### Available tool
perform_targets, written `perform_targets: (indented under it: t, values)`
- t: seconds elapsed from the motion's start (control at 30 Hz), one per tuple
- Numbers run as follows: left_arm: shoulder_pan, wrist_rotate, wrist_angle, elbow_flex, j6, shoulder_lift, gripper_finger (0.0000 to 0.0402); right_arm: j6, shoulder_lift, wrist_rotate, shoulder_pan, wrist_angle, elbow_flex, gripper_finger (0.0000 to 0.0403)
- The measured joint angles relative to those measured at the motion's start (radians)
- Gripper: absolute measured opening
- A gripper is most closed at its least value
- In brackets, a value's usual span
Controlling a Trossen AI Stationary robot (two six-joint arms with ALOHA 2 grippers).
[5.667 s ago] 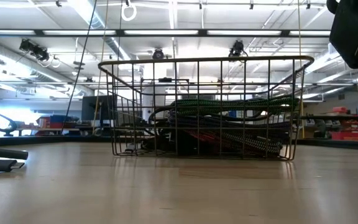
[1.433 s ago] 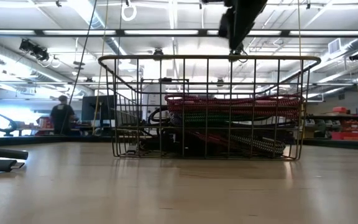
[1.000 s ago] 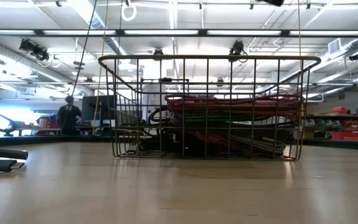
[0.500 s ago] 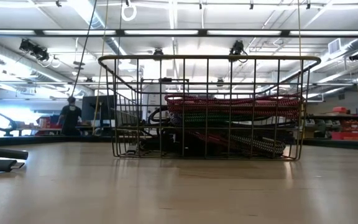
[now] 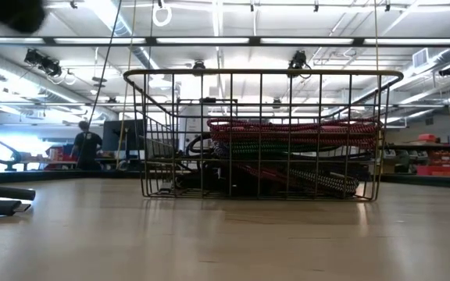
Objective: Pick and place USB-C Cables
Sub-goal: Put the black charger cable into the wire basket
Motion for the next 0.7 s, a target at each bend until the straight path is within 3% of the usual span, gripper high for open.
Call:
perform_targets:
  t: [0.13,0.33,0.43,0.7]
  values:
    - [-0.001,0.156,-0.106,-0.069,0.028,-0.001,0.0221,0.001,0.013,0.0,0.011,0.001,0.0,0.013]
    - [0.017,0.151,-0.311,-0.072,0.166,-0.001,0.0215,0.001,0.033,0.0,0.011,0.002,0.0,0.013]
    - [0.027,0.083,-0.305,-0.038,0.257,-0.001,0.0209,0.003,0.045,0.0,0.011,0.002,0.0,0.013]
    - [-0.003,-0.233,-0.282,0.054,0.575,-0.002,0.019,0.045,0.062,0.001,0.011,0.003,0.0,0.013]
